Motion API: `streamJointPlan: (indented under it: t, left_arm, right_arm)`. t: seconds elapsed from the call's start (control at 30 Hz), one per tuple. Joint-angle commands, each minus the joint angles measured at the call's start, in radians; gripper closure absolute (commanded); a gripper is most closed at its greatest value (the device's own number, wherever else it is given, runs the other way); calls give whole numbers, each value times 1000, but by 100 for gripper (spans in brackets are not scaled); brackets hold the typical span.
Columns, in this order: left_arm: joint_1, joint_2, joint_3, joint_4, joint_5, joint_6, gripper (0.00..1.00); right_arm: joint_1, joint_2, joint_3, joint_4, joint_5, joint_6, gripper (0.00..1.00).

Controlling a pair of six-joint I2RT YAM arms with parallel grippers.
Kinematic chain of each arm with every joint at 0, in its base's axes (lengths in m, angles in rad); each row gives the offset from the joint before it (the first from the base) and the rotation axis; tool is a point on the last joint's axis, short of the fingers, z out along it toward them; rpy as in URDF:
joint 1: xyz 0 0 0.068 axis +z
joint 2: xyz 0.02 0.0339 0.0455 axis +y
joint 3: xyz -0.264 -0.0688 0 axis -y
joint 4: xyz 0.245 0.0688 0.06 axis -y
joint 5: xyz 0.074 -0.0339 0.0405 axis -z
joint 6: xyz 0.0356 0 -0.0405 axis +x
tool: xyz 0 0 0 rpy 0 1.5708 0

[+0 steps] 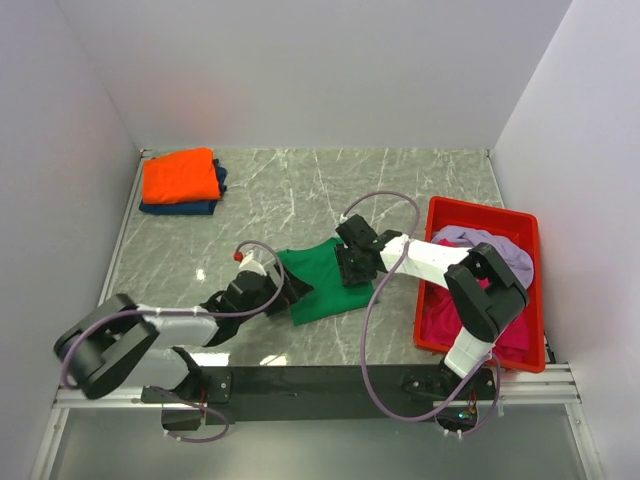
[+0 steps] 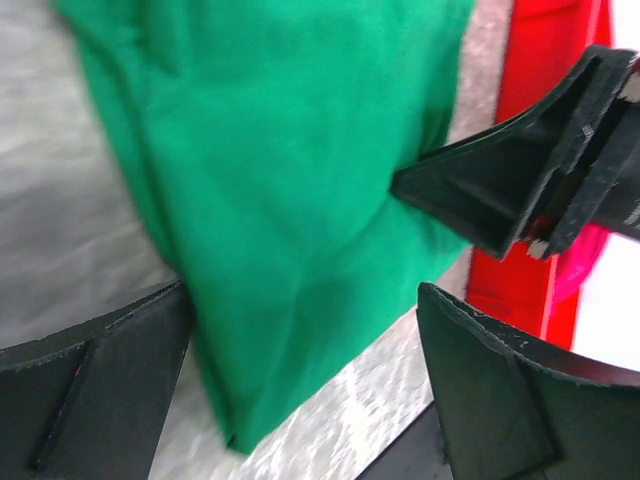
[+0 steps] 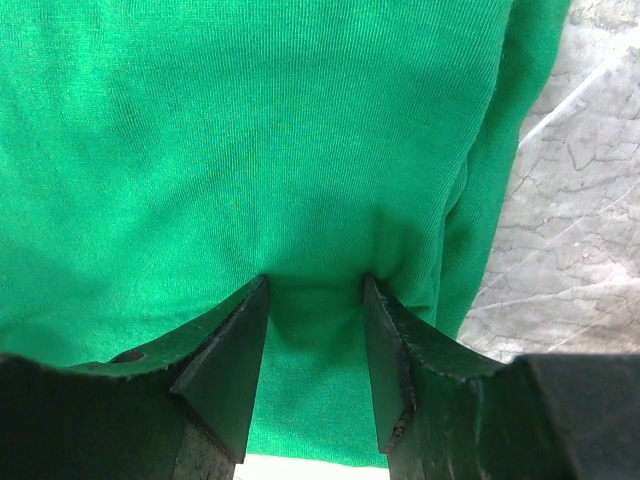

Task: Fold and stack the t-shirts
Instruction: Neatly place the folded tshirt to the corner

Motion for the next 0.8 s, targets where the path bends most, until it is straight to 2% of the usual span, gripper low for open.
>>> streamJointPlan:
  t: [0.0,0.2,0.3,0.33,0.5,0.53,0.57,0.77]
  left_arm:
    - [1,127,-17,81,54,-18,1]
    - [-2,176,16,60,42,2,8]
    - [-1,156,33,-9,-28,28,19]
    - [-2,153,44,-31,-39,43,28]
    - [2,158,104,-90,-79,101,60]
    - [4,158,127,-105,-85,121,75]
    - [13,156,141,-145,-90,131,99]
    - [91,74,230,-295,-133,259,100]
  right_arm:
    - [19,16,-43,18,-22,21,50]
    - [34,10,-42,13,-22,26,50]
    - [38,-1,-45,18,-26,27,50]
    - [41,-4,-46,19,-26,27,50]
    - [54,-25,-45,16,-26,32,50]
    - [56,-30,-45,15,-28,32,50]
    - [57,-41,-48,11,-27,32,50]
    - [56,-102,-31,-13,-20,30,50]
